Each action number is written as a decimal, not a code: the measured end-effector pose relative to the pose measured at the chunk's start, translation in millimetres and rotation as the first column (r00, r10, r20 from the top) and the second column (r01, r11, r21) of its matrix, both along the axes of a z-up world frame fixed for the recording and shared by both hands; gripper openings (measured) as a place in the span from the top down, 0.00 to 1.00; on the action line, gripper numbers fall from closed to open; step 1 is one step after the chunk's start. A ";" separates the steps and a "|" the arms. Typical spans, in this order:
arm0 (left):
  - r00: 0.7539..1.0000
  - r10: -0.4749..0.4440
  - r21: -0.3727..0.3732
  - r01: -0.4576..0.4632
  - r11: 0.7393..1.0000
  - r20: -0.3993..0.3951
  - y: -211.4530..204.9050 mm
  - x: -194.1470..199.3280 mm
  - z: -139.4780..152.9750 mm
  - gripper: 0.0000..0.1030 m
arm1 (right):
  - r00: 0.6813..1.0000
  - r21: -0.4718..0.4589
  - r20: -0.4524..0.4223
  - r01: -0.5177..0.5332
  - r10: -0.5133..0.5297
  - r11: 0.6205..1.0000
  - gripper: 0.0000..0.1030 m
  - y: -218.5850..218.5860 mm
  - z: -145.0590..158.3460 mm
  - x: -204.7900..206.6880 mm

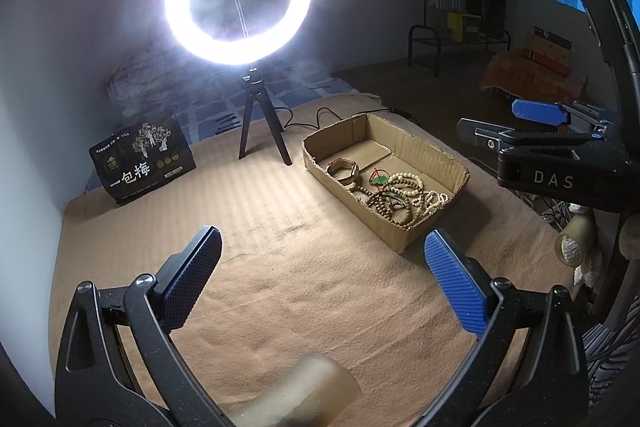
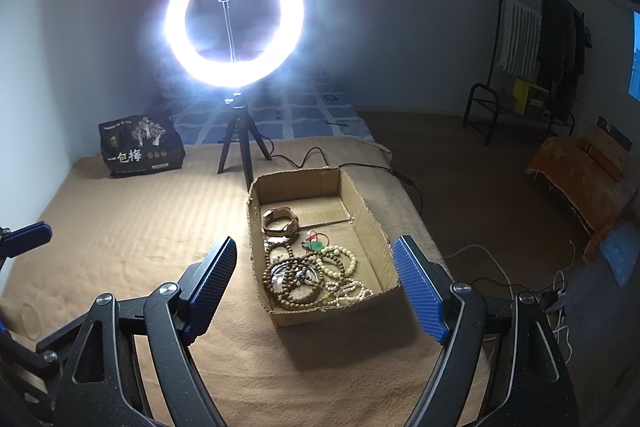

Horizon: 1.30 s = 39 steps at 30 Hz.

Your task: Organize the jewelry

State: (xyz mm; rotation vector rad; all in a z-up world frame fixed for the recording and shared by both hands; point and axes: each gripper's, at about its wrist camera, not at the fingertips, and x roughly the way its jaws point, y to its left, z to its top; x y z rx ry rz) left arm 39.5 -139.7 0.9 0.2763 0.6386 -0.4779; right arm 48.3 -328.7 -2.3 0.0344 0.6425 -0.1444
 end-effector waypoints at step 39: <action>1.000 0.007 -0.009 -0.007 1.000 0.002 -3.9 -0.8 3.2 0.00 | 1.000 -0.015 -0.023 -0.011 0.010 1.000 0.22 -0.5 -4.4 1.1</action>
